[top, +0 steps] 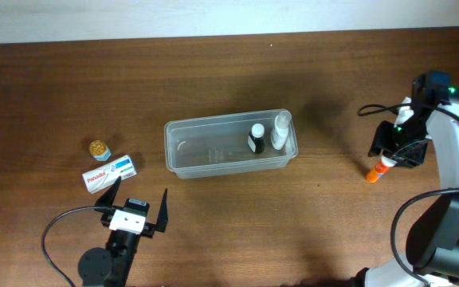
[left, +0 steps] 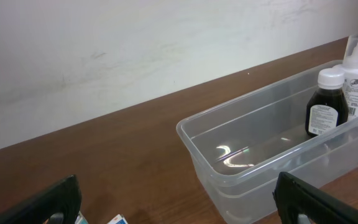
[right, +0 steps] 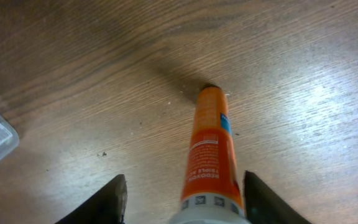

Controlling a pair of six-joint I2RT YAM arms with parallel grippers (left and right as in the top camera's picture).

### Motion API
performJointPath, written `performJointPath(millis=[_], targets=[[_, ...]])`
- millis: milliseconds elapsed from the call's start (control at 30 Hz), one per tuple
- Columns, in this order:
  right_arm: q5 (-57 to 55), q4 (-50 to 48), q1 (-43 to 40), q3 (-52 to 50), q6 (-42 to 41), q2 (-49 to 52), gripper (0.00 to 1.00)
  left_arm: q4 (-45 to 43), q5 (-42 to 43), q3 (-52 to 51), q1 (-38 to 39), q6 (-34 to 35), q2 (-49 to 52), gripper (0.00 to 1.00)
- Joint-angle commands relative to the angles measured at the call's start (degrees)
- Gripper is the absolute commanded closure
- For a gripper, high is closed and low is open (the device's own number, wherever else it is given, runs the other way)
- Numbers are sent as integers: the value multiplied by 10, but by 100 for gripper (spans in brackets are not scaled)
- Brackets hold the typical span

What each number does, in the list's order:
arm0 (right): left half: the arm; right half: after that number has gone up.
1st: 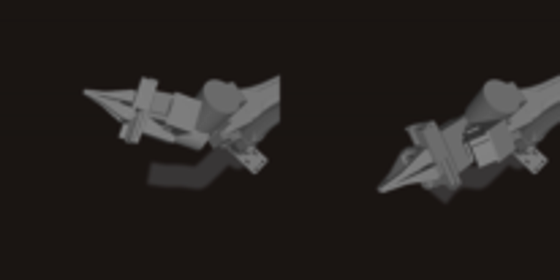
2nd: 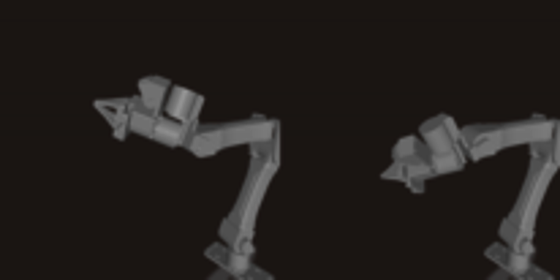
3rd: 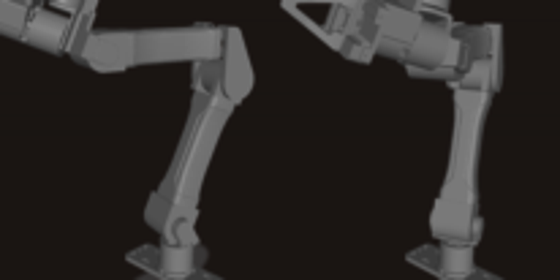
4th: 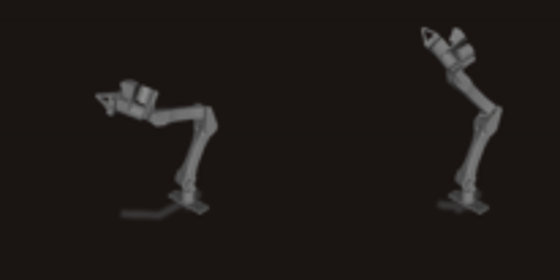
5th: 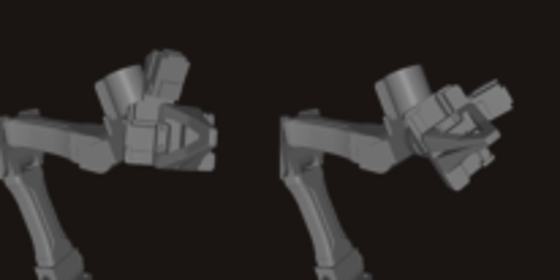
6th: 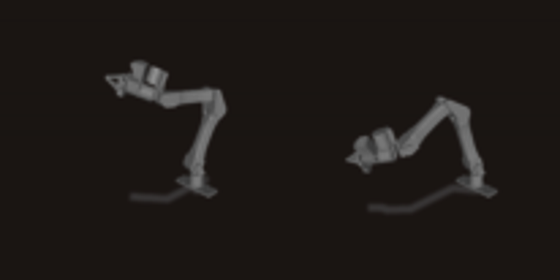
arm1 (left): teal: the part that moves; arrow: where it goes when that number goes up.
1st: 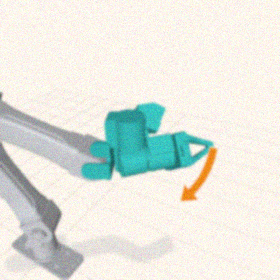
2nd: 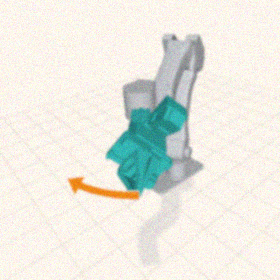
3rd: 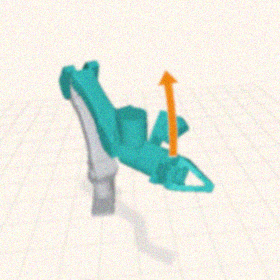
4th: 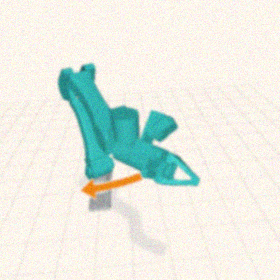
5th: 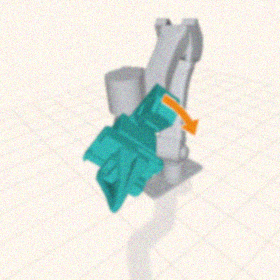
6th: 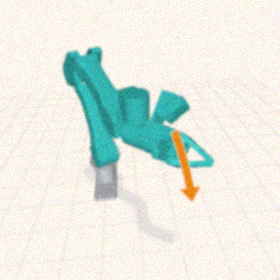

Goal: Pack container
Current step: 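Move the right gripper to the orange tube and grasp it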

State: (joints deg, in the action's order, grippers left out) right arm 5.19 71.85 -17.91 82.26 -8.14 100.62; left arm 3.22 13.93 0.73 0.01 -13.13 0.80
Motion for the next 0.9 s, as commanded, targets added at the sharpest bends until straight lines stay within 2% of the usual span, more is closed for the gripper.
performJointPath(millis=[0,167,500,633,733,867], targets=[[-14,-1,3,-4,3,2,50,3,-2,-2,-2,-7,-4,1],[-20,2,3,-7,3,2,52,3,-2,-2,-2,-7,-4,1],[-22,6,3,-11,4,2,77,3,-2,-2,-2,-7,-4,1],[-22,7,3,-10,3,2,81,3,-2,-2,-2,-7,-4,1],[-22,9,3,-7,3,1,88,3,-2,-2,-2,-7,-4,1],[-22,10,3,-5,2,0,89,3,-2,-2,-2,-7,-4,1]])
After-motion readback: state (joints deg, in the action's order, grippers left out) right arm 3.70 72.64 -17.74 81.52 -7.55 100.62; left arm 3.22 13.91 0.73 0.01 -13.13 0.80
